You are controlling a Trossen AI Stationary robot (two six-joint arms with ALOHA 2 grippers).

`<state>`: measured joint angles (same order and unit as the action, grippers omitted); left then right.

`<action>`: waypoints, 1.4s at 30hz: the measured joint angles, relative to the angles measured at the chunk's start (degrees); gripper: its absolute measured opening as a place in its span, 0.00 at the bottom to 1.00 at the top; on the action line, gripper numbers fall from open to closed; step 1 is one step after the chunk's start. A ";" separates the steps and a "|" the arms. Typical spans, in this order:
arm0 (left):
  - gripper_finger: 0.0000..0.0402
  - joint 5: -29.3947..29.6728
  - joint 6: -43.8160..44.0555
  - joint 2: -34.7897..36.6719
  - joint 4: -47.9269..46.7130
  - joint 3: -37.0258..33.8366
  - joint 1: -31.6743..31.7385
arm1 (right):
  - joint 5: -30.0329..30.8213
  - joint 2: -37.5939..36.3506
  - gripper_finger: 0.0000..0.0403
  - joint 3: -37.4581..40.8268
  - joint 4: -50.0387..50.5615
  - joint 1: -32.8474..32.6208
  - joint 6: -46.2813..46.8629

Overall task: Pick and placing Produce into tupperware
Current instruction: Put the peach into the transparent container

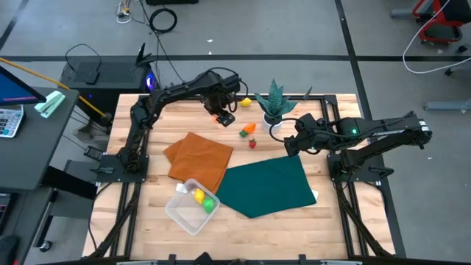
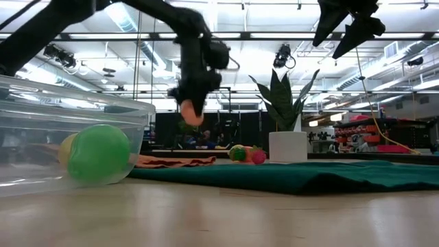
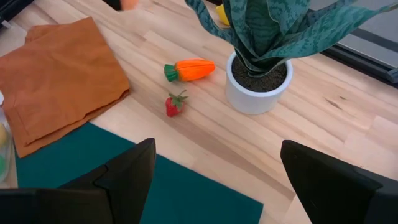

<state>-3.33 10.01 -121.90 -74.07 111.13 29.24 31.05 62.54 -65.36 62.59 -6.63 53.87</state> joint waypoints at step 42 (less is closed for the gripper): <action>0.55 -0.64 28.87 17.12 -15.95 0.81 -41.17 | -5.90 0.00 0.78 0.00 0.19 -6.78 2.99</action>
<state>-3.97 38.89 -104.77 -90.02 111.94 -11.93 25.15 62.54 -65.36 62.78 -13.42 56.86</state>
